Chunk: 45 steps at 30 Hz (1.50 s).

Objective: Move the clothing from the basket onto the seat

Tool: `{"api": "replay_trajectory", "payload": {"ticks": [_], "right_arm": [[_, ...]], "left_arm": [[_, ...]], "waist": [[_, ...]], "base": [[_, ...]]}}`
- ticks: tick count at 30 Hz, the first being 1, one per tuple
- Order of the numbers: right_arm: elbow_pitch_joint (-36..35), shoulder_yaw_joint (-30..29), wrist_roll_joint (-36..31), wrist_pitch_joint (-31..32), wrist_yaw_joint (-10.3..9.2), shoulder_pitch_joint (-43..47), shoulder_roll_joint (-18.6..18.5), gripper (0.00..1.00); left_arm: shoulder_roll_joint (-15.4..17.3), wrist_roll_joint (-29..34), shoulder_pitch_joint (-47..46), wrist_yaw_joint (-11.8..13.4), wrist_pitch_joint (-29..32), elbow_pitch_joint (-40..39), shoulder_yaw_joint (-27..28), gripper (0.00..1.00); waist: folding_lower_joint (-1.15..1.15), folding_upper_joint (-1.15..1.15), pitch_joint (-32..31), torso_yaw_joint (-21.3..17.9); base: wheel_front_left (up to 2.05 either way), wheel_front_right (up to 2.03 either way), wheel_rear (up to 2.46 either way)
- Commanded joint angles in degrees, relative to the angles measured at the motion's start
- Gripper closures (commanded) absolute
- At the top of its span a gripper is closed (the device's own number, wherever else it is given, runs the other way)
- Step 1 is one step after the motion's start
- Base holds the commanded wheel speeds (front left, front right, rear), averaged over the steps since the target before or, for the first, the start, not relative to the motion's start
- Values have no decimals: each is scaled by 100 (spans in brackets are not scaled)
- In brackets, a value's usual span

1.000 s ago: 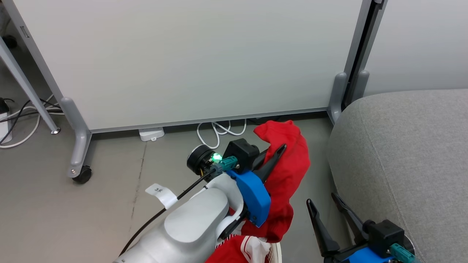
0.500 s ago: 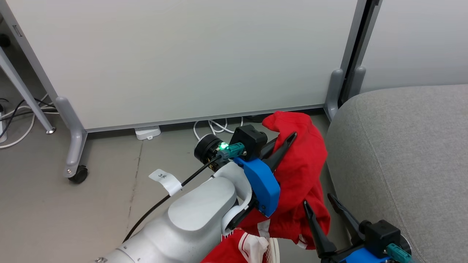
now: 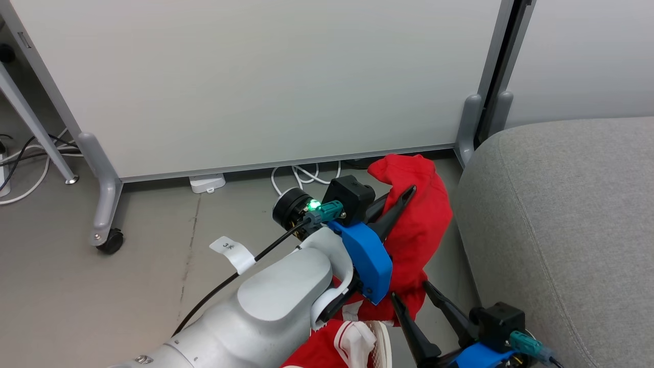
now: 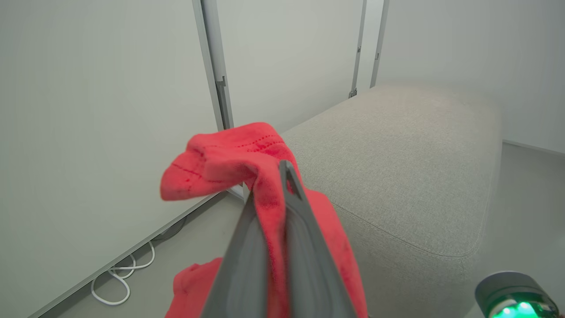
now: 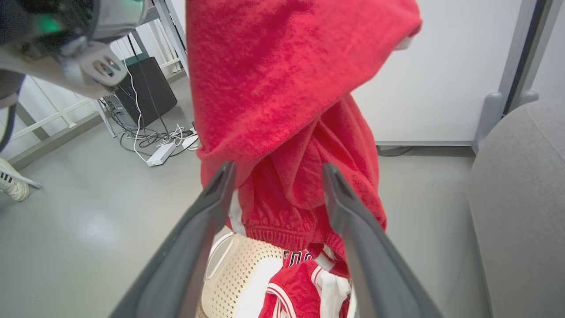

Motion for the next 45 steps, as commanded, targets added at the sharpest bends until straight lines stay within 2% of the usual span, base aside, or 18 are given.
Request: {"api": "replay_trajectory", "payload": {"ticks": [1, 19, 34, 35, 36, 37, 38, 45], "right_arm": [[80, 50, 104, 65, 3, -149, -21, 0], [1119, 662, 612, -109, 3, -1182, -20, 0], [2164, 975, 522, -508, 3, -2069, -19, 0], [2197, 978, 542, -551, 3, -2082, -19, 49], [2220, 965, 529, -592, 3, -2112, -19, 71], [2241, 954, 506, -642, 3, -2130, -19, 78], [2267, 959, 492, -668, 3, -2141, -19, 100], [2365, 1012, 428, -783, 3, -2187, -19, 100]], "left_arm": [[-1, -33, -107, 33, -40, 21, -8, 100], [-2, -195, -202, 40, -119, 2, -186, 100], [-2, -220, -238, 2, -69, -28, -256, 100], [-2, -216, -236, 1, -64, -28, -258, 100], [-2, -213, -229, 0, -64, -29, -260, 100], [-2, -210, -216, -2, -61, -31, -262, 100], [-2, -206, -202, -2, -57, -32, -264, 100], [-2, -201, -145, 4, -44, 6, -269, 100]], "waist": [[0, -1, 9, 6], [0, -1, 63, 47], [0, -1, 28, 84], [0, -1, 23, 90], [0, -1, 17, 96], [0, -1, 10, 101], [0, -1, 4, 105], [0, -1, -18, 103]], "base": [[0, 0, 0], [0, 0, 0], [0, 0, 0], [0, 0, 0], [0, 0, 0], [0, 0, 0], [0, 0, 0], [0, 0, 0]]}}
